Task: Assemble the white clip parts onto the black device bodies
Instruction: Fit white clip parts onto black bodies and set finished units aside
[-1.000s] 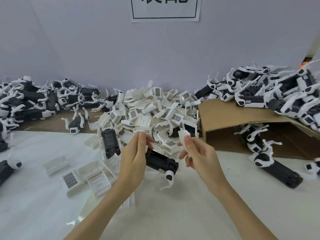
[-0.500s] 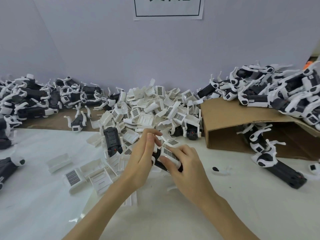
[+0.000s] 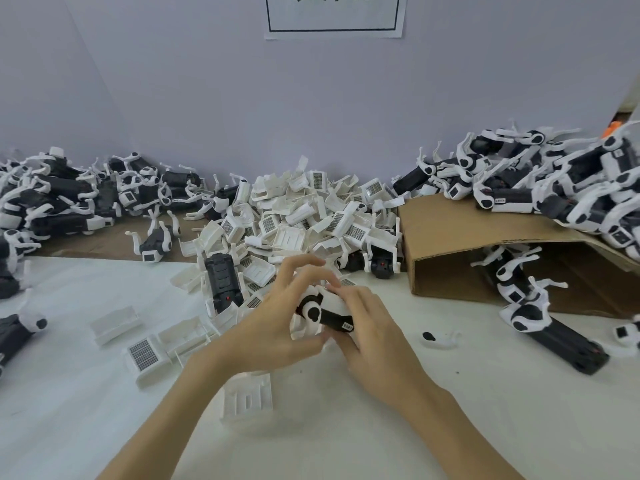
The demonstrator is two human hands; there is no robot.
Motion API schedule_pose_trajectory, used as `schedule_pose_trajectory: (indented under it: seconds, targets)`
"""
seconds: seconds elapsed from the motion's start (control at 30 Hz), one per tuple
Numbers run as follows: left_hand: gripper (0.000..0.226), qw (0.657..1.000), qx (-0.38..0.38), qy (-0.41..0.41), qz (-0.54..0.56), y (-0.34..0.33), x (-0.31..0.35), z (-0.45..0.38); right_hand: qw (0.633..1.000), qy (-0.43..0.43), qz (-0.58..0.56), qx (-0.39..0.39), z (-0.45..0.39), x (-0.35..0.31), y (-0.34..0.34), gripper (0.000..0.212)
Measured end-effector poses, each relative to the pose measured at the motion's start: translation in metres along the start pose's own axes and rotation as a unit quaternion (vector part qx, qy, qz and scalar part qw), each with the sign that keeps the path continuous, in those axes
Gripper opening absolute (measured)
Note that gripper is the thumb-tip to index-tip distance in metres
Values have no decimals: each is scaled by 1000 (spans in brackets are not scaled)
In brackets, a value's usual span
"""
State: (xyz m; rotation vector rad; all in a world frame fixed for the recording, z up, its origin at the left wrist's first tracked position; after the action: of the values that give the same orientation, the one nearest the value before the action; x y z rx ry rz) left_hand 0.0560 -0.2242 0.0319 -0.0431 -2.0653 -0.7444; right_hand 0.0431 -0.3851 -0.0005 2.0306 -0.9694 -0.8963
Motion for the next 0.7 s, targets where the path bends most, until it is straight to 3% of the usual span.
schedule_pose_trajectory:
  seconds: [0.07, 0.2, 0.37, 0.7]
  targets:
    - [53, 1000, 15, -4, -27, -1, 0, -1, 1000, -14, -20, 13, -2, 5, 1, 58]
    - [43, 997, 77, -9, 22, -1, -2, -3, 997, -53, -52, 26, -2, 15, 6, 52]
    - [38, 992, 111, 3, 59, -1, -2, -3, 989, -1, -35, 145, -6, 15, 23, 49]
    - [34, 994, 103, -6, 34, -5, -5, -2, 990, -21, -54, 131, -6, 15, 31, 48]
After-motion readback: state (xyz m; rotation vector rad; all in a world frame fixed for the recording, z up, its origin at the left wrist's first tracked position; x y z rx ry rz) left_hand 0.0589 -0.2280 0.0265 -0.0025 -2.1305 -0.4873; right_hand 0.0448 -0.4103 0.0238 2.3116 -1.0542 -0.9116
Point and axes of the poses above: each hand's wrist, its own z-axis away from the middle knuckle, its own y-axis out of the back of the hand, x = y × z, the point moved 5 cm from there along -z, towards the middle knuckle, and after that the axes turned 15 degrees about z, right-handed, at the moved point
